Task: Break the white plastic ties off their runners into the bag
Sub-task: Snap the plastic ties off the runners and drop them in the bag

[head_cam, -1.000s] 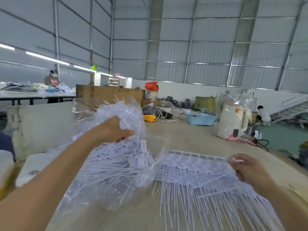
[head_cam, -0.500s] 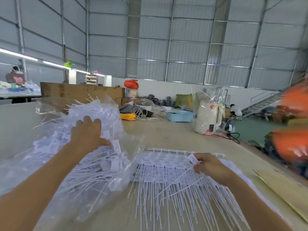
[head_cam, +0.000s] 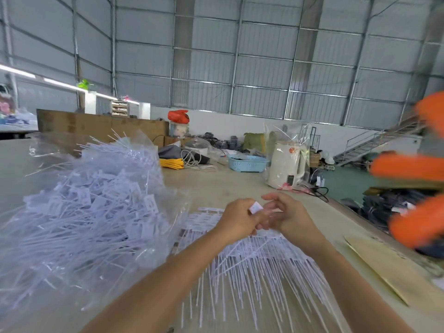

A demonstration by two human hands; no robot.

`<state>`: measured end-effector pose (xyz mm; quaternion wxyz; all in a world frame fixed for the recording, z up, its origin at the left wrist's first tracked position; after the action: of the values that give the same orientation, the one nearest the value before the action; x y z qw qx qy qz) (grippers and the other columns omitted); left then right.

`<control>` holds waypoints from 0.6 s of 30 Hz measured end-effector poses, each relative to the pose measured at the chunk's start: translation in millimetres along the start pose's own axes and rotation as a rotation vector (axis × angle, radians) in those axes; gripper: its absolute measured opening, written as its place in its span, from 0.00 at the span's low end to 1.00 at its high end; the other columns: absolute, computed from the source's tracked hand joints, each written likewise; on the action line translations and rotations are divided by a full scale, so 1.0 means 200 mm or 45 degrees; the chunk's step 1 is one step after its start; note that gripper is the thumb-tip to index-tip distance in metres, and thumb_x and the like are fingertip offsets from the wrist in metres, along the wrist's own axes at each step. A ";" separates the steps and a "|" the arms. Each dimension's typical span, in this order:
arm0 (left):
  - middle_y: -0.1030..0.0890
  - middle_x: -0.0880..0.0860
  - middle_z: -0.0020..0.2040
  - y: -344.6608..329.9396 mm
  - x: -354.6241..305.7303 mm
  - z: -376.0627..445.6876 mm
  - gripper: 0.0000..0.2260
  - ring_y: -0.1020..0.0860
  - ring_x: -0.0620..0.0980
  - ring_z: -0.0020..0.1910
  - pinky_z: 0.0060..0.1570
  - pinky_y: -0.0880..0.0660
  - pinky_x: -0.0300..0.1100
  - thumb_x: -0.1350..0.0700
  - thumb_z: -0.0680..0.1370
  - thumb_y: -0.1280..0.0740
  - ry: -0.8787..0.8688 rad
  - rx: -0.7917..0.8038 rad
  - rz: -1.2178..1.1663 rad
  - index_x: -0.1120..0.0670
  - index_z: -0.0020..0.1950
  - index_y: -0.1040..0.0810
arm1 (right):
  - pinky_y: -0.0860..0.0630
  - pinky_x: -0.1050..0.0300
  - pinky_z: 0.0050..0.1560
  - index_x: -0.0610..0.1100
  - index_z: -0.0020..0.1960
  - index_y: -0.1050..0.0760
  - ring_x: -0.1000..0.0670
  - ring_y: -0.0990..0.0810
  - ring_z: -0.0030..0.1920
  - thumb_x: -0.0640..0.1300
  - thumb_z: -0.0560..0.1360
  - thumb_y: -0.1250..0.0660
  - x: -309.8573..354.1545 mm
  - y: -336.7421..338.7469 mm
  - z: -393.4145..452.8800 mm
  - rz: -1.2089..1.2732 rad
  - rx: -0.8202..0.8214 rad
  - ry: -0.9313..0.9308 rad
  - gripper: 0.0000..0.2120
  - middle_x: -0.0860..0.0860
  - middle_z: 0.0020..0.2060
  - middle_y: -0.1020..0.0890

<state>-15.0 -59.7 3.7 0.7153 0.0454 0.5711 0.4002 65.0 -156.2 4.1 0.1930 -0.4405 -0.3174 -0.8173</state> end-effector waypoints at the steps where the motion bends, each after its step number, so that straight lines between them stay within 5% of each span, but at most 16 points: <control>1: 0.19 0.53 0.35 -0.02 0.00 0.01 0.10 0.26 0.37 0.22 0.27 0.27 0.30 0.51 0.78 0.33 -0.010 -0.037 -0.083 0.56 0.42 0.23 | 0.22 0.55 0.41 0.40 0.57 0.30 0.49 0.17 0.36 0.24 0.70 0.35 0.00 0.01 -0.01 -0.010 -0.031 0.016 0.21 0.45 0.43 0.21; 3: 0.20 0.52 0.32 -0.02 -0.03 0.03 0.10 0.26 0.39 0.20 0.25 0.26 0.33 0.53 0.78 0.32 -0.079 -0.147 -0.094 0.56 0.38 0.23 | 0.23 0.52 0.49 0.44 0.56 0.31 0.48 0.18 0.42 0.27 0.72 0.34 0.01 0.02 -0.02 -0.056 -0.146 0.104 0.19 0.49 0.44 0.22; 5: 0.19 0.52 0.32 0.01 -0.10 0.05 0.10 0.24 0.42 0.21 0.28 0.23 0.40 0.52 0.77 0.32 -0.177 -0.259 -0.096 0.55 0.38 0.22 | 0.26 0.62 0.48 0.47 0.56 0.31 0.55 0.23 0.47 0.28 0.72 0.34 0.07 0.02 -0.03 -0.156 -0.287 0.251 0.19 0.53 0.47 0.24; 8: 0.20 0.48 0.27 0.09 -0.20 0.05 0.11 0.23 0.41 0.21 0.23 0.26 0.35 0.52 0.78 0.33 -0.287 -0.388 -0.164 0.59 0.41 0.21 | 0.26 0.68 0.44 0.47 0.59 0.30 0.58 0.26 0.49 0.35 0.73 0.32 0.18 0.06 -0.02 -0.276 -0.451 0.396 0.17 0.53 0.53 0.30; 11: 0.22 0.48 0.23 0.15 -0.22 0.07 0.10 0.23 0.44 0.22 0.23 0.29 0.33 0.55 0.78 0.33 -0.251 -0.383 -0.335 0.60 0.41 0.21 | 0.22 0.59 0.41 0.43 0.47 0.23 0.51 0.22 0.39 0.43 0.77 0.35 0.19 0.06 0.04 -0.004 -0.143 0.099 0.04 0.51 0.43 0.20; 13: 0.22 0.52 0.25 0.16 -0.17 0.09 0.11 0.24 0.48 0.24 0.24 0.29 0.34 0.56 0.78 0.33 -0.165 -0.350 -0.367 0.58 0.37 0.23 | 0.28 0.57 0.29 0.41 0.38 0.23 0.50 0.28 0.27 0.43 0.79 0.39 0.14 0.01 0.05 0.156 0.073 -0.069 0.13 0.47 0.30 0.23; 18: 0.23 0.53 0.24 0.09 0.06 0.08 0.15 0.28 0.43 0.18 0.20 0.33 0.32 0.56 0.77 0.32 0.124 -0.227 -0.238 0.62 0.33 0.23 | 0.44 0.61 0.27 0.40 0.32 0.30 0.53 0.40 0.22 0.42 0.79 0.39 -0.04 -0.09 0.06 0.186 0.151 -0.313 0.17 0.46 0.27 0.30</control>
<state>-10.9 -34.1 8.8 0.7219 -0.0912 0.5692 0.3828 66.5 -135.7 -4.6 0.2374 -0.5470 -0.3534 -0.7208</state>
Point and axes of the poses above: each hand's wrist, its own z-axis towards the middle knuckle, its own y-axis out of the back of the hand, x = y × z, the point moved 5 cm from there along z, towards the middle knuckle
